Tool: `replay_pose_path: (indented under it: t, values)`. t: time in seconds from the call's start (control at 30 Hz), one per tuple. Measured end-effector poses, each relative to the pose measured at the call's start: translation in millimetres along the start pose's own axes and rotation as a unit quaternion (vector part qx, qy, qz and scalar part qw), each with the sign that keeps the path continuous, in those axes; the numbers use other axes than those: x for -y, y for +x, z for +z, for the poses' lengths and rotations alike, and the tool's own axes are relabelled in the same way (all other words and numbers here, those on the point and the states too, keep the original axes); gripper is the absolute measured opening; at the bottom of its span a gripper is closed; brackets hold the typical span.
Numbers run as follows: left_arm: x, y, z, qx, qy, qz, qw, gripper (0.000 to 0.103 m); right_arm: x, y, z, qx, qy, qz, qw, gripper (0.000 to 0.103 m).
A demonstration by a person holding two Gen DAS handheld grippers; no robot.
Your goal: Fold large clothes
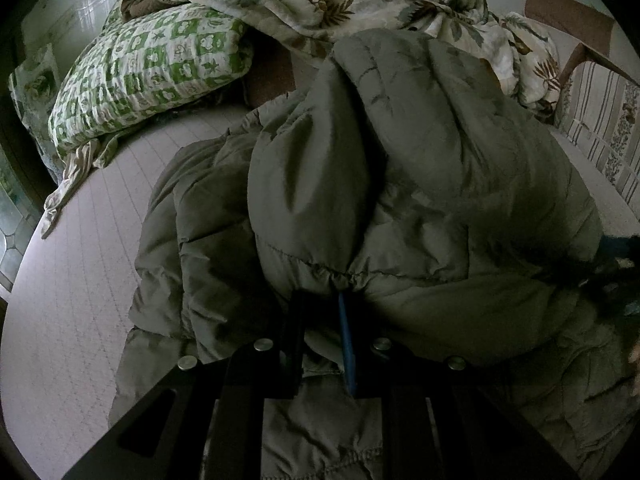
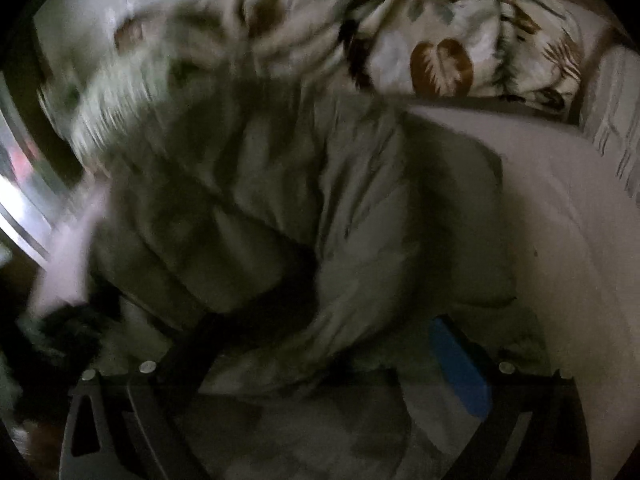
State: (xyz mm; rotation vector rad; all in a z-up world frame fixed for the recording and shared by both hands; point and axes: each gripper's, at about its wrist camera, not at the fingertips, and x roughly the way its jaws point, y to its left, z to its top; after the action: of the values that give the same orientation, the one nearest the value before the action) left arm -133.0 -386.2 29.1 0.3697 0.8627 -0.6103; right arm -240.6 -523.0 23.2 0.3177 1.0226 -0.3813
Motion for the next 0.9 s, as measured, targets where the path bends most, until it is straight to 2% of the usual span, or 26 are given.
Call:
replay_pose_path:
  t: [0.1,0.4,0.43,0.5,0.53,0.57,0.63,0.9]
  values:
    - [0,-2,0,0.002,0.001,0.001,1.0000,0.016,-2,6,-1,0.003,0.006,-0.008,1.000,0.103]
    - [-1,-5,0,0.005,-0.005,0.003,1.0000,0.018,6,-33,-7,0.025,0.015,0.008,1.000,0.103]
    - [-1,-6,0,0.004,-0.006,0.003,1.0000,0.021,6,-36,-8,0.026,0.016,0.009,1.000,0.103]
    - [-1,-9,-1,0.005,-0.009,0.007,0.9999,0.038,8,-44,-10,0.030,0.017,0.012,0.999,0.103]
    - [-2,-12,-1,0.009,-0.012,0.008,0.9999,0.053,7,-50,-12,0.033,0.017,0.013,0.999,0.103]
    - [-3,-14,-1,0.012,-0.013,0.007,0.9998,0.065,8,-55,-13,0.036,0.016,0.015,0.999,0.103]
    - [-4,-21,-2,0.021,-0.016,0.010,0.9996,0.070,3,-61,-19,0.041,0.016,0.016,0.999,0.103]
    - [-2,-36,-7,0.018,-0.016,0.010,0.9997,0.072,9,-81,-33,0.051,0.025,0.028,0.998,0.103]
